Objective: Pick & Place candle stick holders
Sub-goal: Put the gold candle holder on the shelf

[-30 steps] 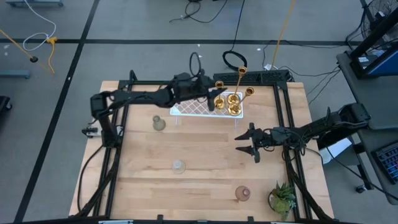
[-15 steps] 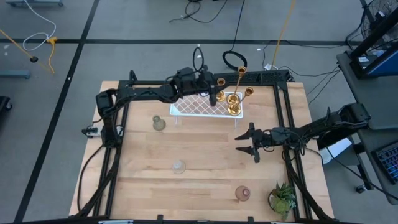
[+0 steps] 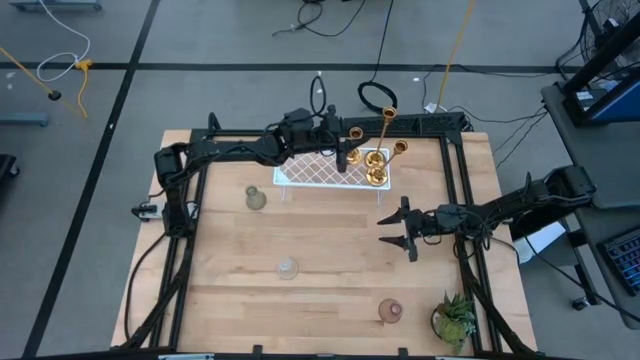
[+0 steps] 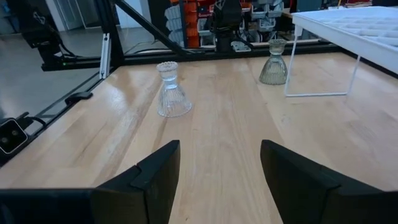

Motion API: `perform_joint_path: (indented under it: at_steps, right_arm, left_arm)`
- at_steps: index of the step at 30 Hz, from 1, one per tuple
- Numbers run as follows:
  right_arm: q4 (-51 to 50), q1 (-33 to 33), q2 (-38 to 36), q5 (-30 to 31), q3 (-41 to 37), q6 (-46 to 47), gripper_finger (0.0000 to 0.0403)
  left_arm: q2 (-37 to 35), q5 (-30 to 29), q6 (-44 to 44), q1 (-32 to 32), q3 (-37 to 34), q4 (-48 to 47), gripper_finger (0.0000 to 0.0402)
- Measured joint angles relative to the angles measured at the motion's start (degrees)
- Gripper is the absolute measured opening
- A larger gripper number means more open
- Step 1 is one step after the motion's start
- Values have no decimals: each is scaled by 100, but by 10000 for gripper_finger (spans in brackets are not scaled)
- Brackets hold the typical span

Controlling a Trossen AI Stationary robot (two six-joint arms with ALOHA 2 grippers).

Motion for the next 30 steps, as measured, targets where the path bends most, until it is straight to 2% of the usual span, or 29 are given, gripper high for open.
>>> perform_joint_path:
  at_steps: [4,10,15,19,24,30]
  right_arm:
    - [0,0,2,1,0,-37,215]
    - [0,0,0,3,2,-39,215]
    - [0,0,2,3,2,-41,215]
    - [0,-1,1,5,2,-40,215]
    - [0,-2,2,5,2,-41,215]
    - [0,-2,2,5,2,-41,215]
  left_arm:
    - [-2,0,-61,0,0,9,97]
    - [-2,11,-74,-24,0,9,98]
    - [-2,-52,-27,-129,0,6,124]
    - [-2,-363,73,-207,-2,8,106]
    - [-2,-402,43,-203,-2,-12,96]
    - [-2,-429,2,-244,-2,-39,135]
